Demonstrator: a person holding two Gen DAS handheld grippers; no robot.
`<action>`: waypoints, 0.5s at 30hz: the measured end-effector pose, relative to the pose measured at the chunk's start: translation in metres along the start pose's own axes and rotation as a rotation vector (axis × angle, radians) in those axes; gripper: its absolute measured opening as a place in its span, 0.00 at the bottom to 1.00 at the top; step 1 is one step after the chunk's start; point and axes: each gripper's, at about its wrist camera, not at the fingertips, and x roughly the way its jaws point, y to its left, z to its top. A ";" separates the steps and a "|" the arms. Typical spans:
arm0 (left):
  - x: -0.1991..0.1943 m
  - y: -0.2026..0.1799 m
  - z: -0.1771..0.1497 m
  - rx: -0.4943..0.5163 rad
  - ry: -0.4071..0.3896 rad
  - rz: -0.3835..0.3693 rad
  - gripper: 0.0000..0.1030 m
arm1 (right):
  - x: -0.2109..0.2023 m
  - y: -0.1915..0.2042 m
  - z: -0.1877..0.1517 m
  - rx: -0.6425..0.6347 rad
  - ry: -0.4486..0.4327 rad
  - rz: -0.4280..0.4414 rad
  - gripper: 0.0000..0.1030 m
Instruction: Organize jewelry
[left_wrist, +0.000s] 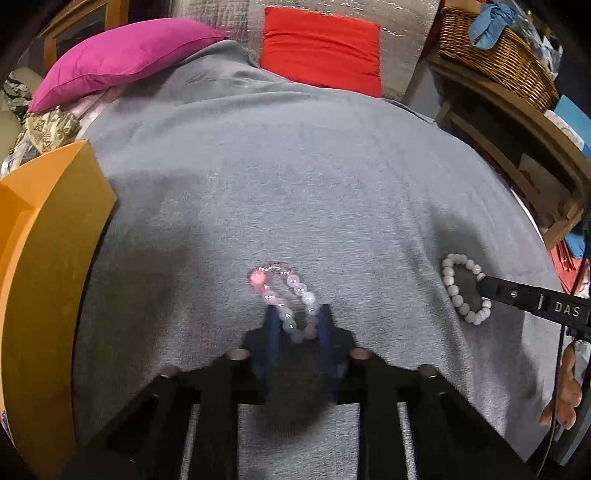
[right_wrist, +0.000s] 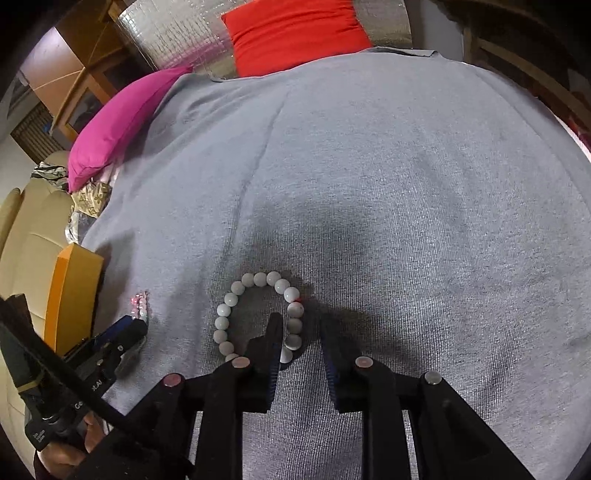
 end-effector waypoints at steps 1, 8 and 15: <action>0.000 -0.003 0.000 0.014 -0.003 -0.001 0.15 | -0.001 -0.001 0.000 0.004 0.000 0.003 0.24; -0.009 -0.017 -0.001 0.072 -0.023 -0.047 0.07 | -0.003 -0.004 -0.002 0.001 -0.004 0.006 0.24; -0.012 -0.024 -0.004 0.083 -0.016 -0.068 0.07 | -0.005 0.005 -0.007 -0.046 -0.025 -0.027 0.22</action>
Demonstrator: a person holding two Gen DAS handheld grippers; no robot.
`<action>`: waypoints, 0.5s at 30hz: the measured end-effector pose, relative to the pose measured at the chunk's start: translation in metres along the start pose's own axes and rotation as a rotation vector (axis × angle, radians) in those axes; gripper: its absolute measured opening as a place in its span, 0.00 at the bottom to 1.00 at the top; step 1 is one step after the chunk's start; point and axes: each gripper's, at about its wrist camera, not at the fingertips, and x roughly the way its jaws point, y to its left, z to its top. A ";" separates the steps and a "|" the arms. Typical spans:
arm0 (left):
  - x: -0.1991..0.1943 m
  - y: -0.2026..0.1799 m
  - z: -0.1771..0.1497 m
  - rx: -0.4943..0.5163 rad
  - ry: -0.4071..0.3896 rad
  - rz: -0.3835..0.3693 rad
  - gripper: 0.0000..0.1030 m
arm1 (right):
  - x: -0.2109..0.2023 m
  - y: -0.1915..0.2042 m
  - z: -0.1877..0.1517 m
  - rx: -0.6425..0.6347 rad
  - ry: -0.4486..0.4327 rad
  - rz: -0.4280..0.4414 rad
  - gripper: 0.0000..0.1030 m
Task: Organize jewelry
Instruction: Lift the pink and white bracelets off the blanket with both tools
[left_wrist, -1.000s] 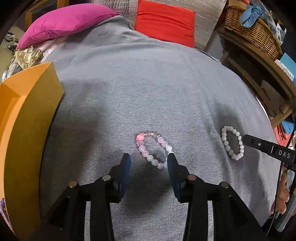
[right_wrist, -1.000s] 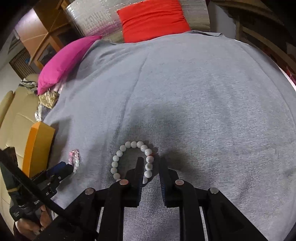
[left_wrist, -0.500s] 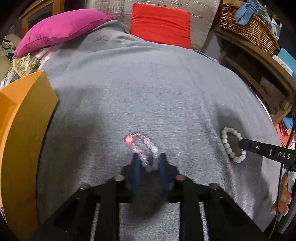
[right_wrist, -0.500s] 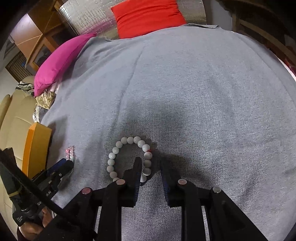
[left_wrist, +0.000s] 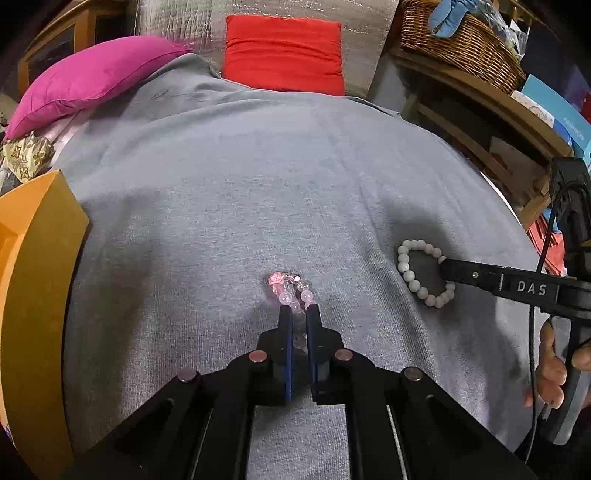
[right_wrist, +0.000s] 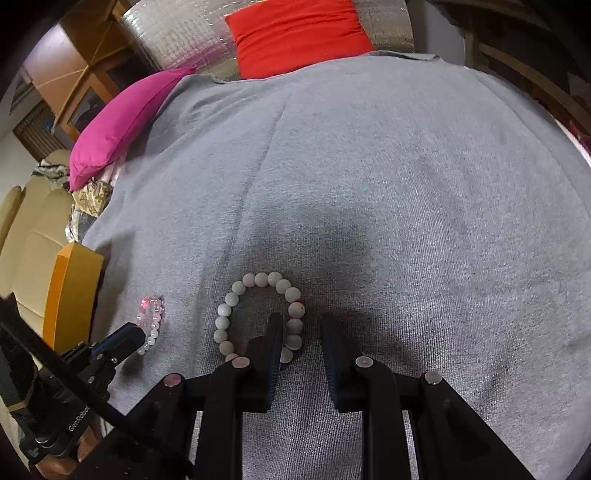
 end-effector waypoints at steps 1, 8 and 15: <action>-0.002 -0.001 0.000 0.003 -0.005 -0.001 0.07 | 0.000 0.002 0.000 -0.010 -0.007 -0.009 0.22; -0.024 -0.004 -0.002 0.028 -0.053 -0.020 0.07 | 0.003 0.017 -0.002 -0.086 -0.030 -0.072 0.10; -0.033 0.002 -0.002 0.009 -0.067 -0.030 0.07 | -0.009 0.018 0.000 -0.084 -0.085 -0.070 0.10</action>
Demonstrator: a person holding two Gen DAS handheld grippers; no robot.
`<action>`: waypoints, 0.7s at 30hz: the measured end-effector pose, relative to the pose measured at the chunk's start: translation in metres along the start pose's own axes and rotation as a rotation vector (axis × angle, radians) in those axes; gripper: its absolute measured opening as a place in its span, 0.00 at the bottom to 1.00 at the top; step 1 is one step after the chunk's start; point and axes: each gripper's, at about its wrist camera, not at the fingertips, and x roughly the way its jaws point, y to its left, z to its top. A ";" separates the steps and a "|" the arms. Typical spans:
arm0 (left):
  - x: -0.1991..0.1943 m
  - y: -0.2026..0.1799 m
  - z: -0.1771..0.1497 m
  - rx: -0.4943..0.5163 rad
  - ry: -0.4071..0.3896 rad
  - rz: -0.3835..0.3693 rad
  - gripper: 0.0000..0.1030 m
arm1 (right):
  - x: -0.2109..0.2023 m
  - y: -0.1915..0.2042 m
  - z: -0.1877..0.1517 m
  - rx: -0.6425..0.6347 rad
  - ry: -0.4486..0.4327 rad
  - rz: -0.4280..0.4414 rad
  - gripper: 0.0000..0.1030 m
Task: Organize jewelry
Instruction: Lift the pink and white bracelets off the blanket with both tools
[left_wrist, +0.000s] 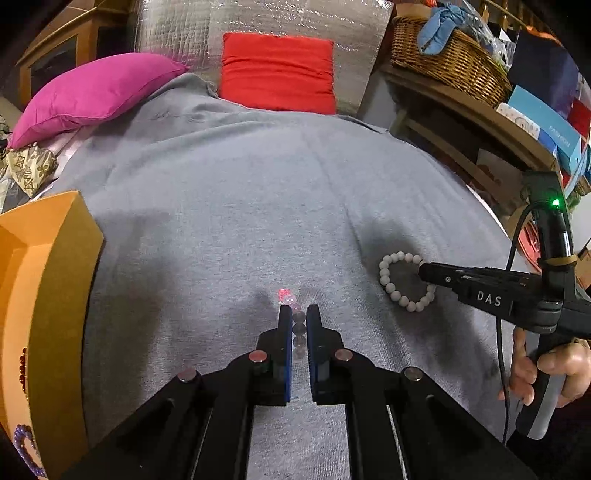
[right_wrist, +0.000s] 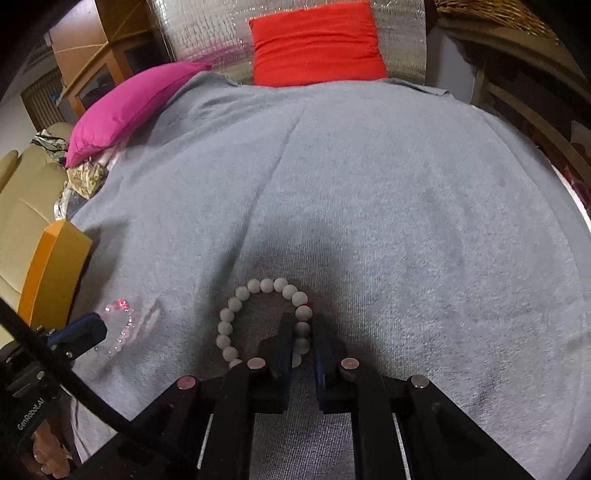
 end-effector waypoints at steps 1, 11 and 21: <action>-0.004 0.000 0.000 -0.001 -0.008 -0.002 0.07 | -0.003 0.000 0.001 0.002 -0.011 0.006 0.10; -0.025 0.002 -0.003 0.006 -0.051 0.062 0.07 | -0.028 0.013 0.005 0.005 -0.102 0.057 0.10; -0.048 0.008 -0.003 0.014 -0.119 0.135 0.07 | -0.040 0.034 0.003 -0.017 -0.170 0.084 0.10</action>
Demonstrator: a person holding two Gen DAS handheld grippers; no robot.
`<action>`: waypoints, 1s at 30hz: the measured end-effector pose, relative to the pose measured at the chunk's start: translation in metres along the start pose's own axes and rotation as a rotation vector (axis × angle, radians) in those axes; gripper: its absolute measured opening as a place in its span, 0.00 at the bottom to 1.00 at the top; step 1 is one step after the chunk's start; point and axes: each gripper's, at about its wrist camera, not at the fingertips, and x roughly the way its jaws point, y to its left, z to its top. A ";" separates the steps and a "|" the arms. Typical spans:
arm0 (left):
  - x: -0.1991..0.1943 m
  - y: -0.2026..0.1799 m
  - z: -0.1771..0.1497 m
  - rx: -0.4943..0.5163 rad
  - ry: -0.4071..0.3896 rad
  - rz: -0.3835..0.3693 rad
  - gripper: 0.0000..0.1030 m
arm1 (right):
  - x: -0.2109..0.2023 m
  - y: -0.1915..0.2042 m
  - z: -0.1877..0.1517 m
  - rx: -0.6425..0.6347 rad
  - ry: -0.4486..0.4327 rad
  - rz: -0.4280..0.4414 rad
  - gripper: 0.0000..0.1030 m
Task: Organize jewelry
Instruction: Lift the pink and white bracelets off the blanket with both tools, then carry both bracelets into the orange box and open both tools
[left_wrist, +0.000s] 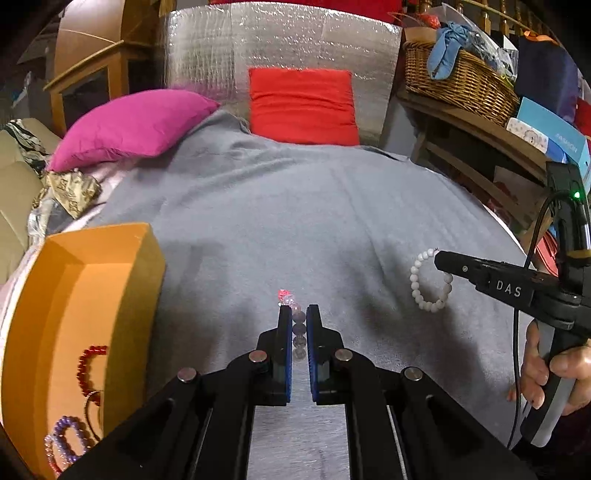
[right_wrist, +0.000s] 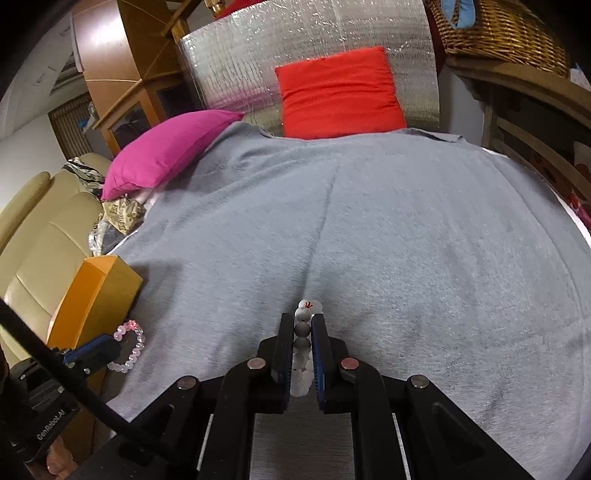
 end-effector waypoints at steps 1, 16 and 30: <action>-0.002 0.001 0.000 -0.001 -0.007 0.004 0.07 | 0.000 0.001 0.000 -0.003 -0.003 0.002 0.10; -0.027 0.018 0.007 -0.045 -0.084 0.021 0.07 | 0.005 0.040 -0.005 -0.025 -0.009 0.025 0.10; -0.029 0.019 0.006 -0.049 -0.087 0.033 0.07 | 0.010 0.051 -0.006 -0.045 -0.004 0.038 0.10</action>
